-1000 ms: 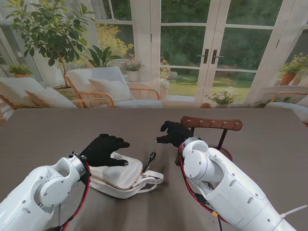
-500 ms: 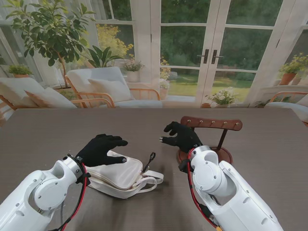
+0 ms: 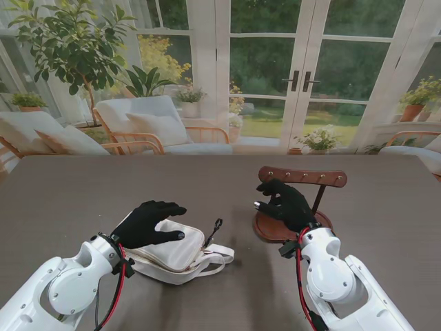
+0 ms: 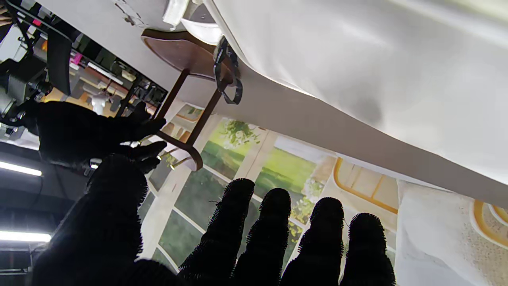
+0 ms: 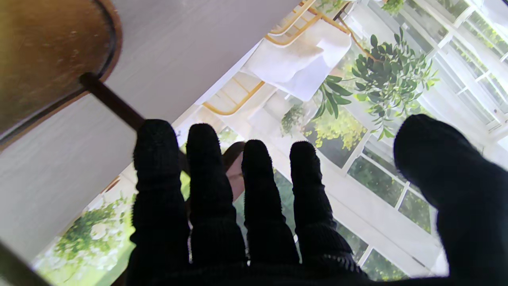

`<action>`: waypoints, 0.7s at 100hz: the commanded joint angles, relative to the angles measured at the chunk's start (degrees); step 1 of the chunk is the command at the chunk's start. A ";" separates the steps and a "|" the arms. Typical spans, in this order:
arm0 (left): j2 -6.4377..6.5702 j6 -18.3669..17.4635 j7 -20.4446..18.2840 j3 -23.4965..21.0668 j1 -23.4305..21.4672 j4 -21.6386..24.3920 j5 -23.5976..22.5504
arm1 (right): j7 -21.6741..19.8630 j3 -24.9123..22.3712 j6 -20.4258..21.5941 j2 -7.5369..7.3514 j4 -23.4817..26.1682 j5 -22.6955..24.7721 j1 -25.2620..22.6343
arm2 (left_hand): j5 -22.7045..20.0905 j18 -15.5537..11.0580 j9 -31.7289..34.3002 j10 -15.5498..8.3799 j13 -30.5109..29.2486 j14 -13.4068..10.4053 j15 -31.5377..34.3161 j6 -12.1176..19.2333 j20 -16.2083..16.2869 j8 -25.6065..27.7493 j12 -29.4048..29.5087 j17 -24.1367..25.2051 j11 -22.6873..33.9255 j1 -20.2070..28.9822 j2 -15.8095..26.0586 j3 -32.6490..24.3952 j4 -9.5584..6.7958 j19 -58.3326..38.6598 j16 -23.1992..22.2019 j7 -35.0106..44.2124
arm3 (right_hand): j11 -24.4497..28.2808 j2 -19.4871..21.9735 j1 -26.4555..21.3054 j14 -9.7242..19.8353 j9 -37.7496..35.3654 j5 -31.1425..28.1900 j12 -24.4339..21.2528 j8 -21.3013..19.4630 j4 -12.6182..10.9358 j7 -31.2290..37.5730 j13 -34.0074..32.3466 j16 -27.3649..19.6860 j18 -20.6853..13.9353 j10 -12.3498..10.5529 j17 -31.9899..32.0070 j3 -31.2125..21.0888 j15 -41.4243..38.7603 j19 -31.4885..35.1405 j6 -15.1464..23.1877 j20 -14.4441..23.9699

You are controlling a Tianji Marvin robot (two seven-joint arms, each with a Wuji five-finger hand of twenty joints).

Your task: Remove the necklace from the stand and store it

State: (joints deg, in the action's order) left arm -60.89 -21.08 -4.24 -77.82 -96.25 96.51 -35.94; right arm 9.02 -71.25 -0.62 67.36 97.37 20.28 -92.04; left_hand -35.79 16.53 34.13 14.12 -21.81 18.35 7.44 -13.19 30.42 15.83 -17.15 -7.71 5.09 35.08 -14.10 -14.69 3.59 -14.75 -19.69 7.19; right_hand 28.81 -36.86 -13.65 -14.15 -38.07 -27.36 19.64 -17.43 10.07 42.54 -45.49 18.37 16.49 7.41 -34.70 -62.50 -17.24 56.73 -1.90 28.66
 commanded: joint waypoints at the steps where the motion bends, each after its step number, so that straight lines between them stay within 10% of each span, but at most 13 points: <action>1: -0.43 0.11 -1.47 0.22 -0.94 0.75 1.31 | -0.02 -1.30 1.14 -0.47 -0.15 -0.57 -2.17 | 1.05 -0.19 -1.15 0.12 1.90 0.18 -1.42 -0.68 0.62 0.09 0.56 1.10 -0.78 1.35 -0.83 -0.91 0.09 2.61 0.98 -0.95 | -1.26 1.39 -1.45 0.10 -1.29 -1.58 0.45 -0.93 -1.87 -0.87 0.51 0.33 1.01 -2.45 11.04 5.26 0.80 0.37 1.74 -0.65; 70: -1.71 -0.89 2.68 1.05 -3.24 -0.16 6.68 | -4.09 -6.01 7.48 -1.45 -2.96 -2.69 -4.72 | 1.38 -0.57 -1.42 0.20 2.56 0.13 -1.94 -0.95 1.01 0.04 0.71 1.75 -0.86 1.99 -1.37 -1.14 0.11 3.73 1.31 -1.11 | -2.64 1.16 -1.91 0.59 0.42 -0.65 0.84 -1.74 -2.08 -2.29 2.88 0.34 1.01 -3.36 13.27 6.28 2.44 -3.33 2.59 0.34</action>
State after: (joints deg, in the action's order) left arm -62.20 -22.19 -0.61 -76.83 -99.00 96.26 -29.51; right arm 5.75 -77.38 6.84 65.81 94.70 17.83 -96.36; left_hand -35.06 16.67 34.10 14.32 -20.66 18.82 6.57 -14.11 30.68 15.83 -17.10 -6.97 5.03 35.76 -14.13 -14.85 3.59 -13.21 -19.06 6.88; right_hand 27.27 -36.86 -14.40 -14.34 -38.06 -28.04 19.82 -17.58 10.06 41.05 -44.06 18.42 16.60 6.05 -34.58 -62.54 -15.32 54.52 -1.13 28.66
